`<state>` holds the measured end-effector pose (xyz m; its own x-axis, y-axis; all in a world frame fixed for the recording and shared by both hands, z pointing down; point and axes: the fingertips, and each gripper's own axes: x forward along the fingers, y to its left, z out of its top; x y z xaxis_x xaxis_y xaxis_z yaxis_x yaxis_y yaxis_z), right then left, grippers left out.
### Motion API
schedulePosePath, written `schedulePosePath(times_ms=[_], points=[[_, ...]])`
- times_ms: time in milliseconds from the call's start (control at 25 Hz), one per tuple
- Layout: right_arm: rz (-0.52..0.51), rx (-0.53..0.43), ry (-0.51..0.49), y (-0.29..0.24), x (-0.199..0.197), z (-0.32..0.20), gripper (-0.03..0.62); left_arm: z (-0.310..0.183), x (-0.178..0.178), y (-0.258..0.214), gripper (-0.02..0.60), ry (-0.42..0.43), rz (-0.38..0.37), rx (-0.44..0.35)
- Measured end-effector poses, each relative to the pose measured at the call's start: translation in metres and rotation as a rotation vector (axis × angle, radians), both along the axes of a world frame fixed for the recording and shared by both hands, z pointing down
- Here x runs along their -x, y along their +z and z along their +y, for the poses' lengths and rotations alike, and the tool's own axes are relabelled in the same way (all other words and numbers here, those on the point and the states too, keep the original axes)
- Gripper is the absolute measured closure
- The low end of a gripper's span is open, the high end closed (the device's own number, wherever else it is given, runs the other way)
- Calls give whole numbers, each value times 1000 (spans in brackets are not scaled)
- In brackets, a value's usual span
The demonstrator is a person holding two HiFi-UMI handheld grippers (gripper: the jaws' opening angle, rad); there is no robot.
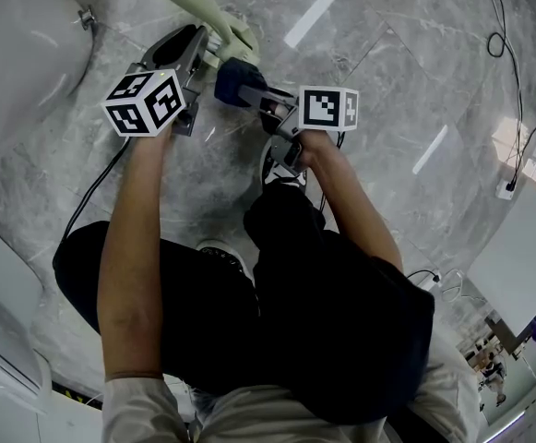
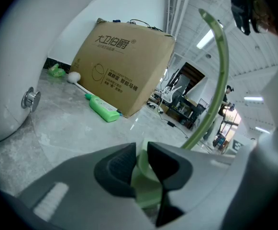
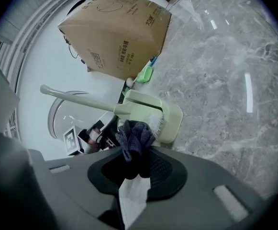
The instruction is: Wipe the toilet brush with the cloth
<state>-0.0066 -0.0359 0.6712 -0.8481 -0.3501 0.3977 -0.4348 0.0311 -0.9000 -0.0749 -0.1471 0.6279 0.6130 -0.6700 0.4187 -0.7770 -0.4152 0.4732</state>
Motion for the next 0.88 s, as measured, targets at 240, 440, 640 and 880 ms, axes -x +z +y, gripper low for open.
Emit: schedulePosePath(times_ms=[240,440,640,880], points=[[87,-17,-33,6,-4,2,513,0,0,0,581,0,0,-2],[138,-10,-39,11,-11,6,513,1,0,-1,581,0,0,-2],[162,-7,-50,8,-11,8,513,1,0,-1,581,-1,0,-2],[109,-33,-31,-15,-6,-1,513,1,0,0,581,-3,-1,0]])
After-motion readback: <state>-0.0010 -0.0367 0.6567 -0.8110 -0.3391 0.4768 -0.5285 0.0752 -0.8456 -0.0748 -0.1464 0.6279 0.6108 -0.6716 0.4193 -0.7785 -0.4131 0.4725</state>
